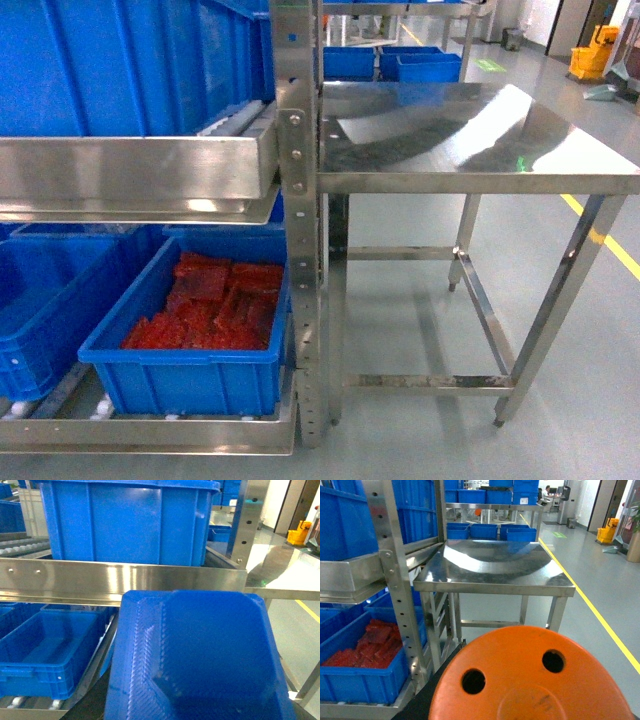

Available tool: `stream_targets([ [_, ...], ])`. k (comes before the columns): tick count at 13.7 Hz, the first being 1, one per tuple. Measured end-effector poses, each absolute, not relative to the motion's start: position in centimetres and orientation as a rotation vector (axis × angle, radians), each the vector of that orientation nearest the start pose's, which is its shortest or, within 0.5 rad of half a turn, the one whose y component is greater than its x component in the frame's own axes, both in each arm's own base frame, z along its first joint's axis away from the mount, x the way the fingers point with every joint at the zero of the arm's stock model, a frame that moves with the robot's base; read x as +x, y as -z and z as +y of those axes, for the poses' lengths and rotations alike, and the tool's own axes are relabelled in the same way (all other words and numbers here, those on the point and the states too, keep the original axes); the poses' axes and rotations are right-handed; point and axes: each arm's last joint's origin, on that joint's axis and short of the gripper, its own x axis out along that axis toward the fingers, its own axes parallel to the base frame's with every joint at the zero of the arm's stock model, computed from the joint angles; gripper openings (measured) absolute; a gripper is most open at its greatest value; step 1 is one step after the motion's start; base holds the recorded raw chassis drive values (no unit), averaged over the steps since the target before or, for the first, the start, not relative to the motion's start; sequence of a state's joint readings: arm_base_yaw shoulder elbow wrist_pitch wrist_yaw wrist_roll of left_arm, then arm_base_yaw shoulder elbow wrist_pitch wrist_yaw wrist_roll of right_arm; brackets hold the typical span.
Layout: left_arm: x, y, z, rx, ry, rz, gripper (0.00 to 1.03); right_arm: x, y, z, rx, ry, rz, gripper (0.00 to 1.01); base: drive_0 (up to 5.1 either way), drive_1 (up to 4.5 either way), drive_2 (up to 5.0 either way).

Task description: Sort blue parts and orange caps into right shelf containers

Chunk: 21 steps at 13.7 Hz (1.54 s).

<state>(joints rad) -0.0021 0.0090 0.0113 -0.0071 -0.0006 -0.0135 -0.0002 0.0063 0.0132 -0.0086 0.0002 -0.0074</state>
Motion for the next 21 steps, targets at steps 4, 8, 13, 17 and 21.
stream_targets([
  [4,9.76,-16.59,-0.02,-0.014,0.002,0.006,0.42,9.73,-16.68,0.0,-0.007,0.0,0.0,0.44,-5.0,2.33,2.3],
  [8,9.76,-16.59,-0.02,-0.014,0.002,0.006,0.42,9.73,-16.67,0.0,-0.007,0.0,0.001,0.44,-5.0,2.39,2.4],
  [13,9.76,-16.62,-0.02,-0.014,0.002,0.002,0.42,9.73,-16.73,0.0,-0.007,0.0,-0.004,0.44,-5.0,2.38,2.4],
  [17,9.76,-16.6,-0.02,-0.014,0.002,0.004,0.42,9.73,-16.7,0.0,-0.007,0.0,-0.001,0.44,-5.0,2.33,2.3],
  [21,9.76,-16.6,-0.02,-0.014,0.002,0.004,0.42,9.73,-16.69,0.0,-0.007,0.0,0.0,0.44,-5.0,2.37,2.4],
])
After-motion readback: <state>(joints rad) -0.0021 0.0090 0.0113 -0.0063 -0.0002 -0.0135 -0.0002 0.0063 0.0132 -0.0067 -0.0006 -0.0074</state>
